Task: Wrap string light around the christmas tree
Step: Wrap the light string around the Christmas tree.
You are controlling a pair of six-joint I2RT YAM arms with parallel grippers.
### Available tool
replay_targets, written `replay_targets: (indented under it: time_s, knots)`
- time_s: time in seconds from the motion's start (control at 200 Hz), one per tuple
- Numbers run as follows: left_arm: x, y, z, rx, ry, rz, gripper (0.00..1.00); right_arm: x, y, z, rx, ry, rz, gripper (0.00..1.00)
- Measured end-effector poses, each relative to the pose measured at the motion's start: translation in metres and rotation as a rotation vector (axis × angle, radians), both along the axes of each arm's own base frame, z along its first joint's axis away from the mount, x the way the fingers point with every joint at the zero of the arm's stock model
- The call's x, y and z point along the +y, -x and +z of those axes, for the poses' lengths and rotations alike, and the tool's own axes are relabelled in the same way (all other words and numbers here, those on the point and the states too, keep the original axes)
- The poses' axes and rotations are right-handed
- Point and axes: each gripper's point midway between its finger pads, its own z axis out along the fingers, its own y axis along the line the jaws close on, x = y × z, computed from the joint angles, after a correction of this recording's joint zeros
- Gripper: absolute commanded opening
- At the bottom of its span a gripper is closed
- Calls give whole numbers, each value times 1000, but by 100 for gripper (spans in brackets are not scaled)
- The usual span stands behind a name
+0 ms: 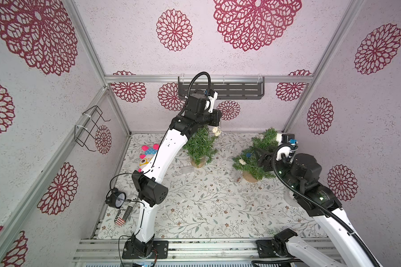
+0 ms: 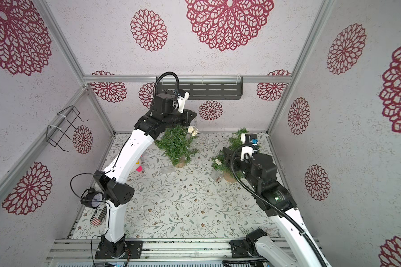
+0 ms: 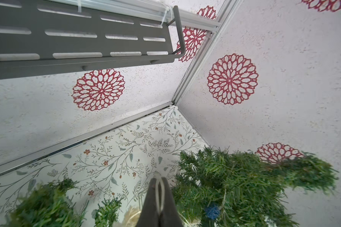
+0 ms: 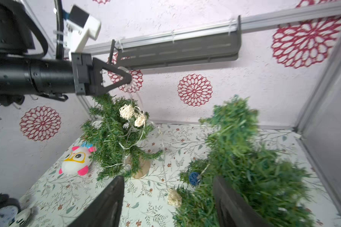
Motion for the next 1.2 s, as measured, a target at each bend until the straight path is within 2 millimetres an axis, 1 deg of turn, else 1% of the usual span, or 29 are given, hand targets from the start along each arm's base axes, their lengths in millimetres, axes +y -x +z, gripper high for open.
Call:
replay_targets:
  time_s: [0.09, 0.195, 0.27, 0.335, 0.425, 0.545, 0.625, 0.691, 0.741, 0.801, 0.841, 0.896, 0.906, 0.911, 0.921, 0.926, 0.991, 1.086, 1.201]
  knots:
    - [-3, -5, -3, -21, -8, -7, 0, -24, -9, 4, 21, 21, -91, 80]
    - [-6, -10, 7, -76, 0, -15, 0, -53, -26, 2, 61, 37, -201, 84]
    - [-9, -14, 14, -115, 9, -19, 0, -64, -39, -2, 92, 47, -247, 85]
    - [-14, -18, 14, -139, 16, -30, 0, -66, -51, -11, 125, 59, -257, 86]
    - [-24, -19, 10, -160, 17, -59, 0, -61, -66, -24, 160, 75, -244, 84]
    - [-38, -15, 1, -181, -3, -104, 0, -53, -78, -35, 153, 71, -209, 81]
    - [-48, -9, -4, -190, -18, -134, 0, -50, -84, -39, 141, 79, -195, 78]
    - [-54, -5, -6, -195, -25, -155, 0, -47, -91, -36, 112, 83, -188, 75]
    - [-58, -2, -7, -199, -26, -172, 0, -45, -96, -35, 90, 88, -183, 70]
    - [-63, 1, -9, -205, -27, -186, 0, -42, -101, -36, 67, 95, -169, 62]
    - [-65, 2, -10, -211, -29, -198, 0, -39, -103, -38, 57, 103, -152, 54]
    - [-68, 3, -13, -222, -36, -212, 0, -35, -105, -41, 47, 111, -131, 41]
    - [-68, 3, -13, -223, -38, -214, 0, -34, -105, -41, 47, 106, -127, 40]
    - [-68, 3, -14, -226, -41, -217, 0, -33, -105, -42, 46, 112, -122, 37]
    - [-69, 4, -14, -230, -44, -221, 0, -32, -105, -42, 42, 119, -116, 36]
    - [-70, 4, -15, -230, -44, -222, 0, -32, -105, -42, 43, 116, -116, 34]
    - [-73, 5, -20, -250, -68, -238, 0, -26, -105, -46, 36, 123, -80, 22]
    - [-74, 5, -24, -288, -105, -253, 0, -19, -104, -44, 11, 139, -32, 12]
    - [-75, 5, -15, -359, -137, -264, 0, -9, -99, -44, 2, 150, 35, 2]
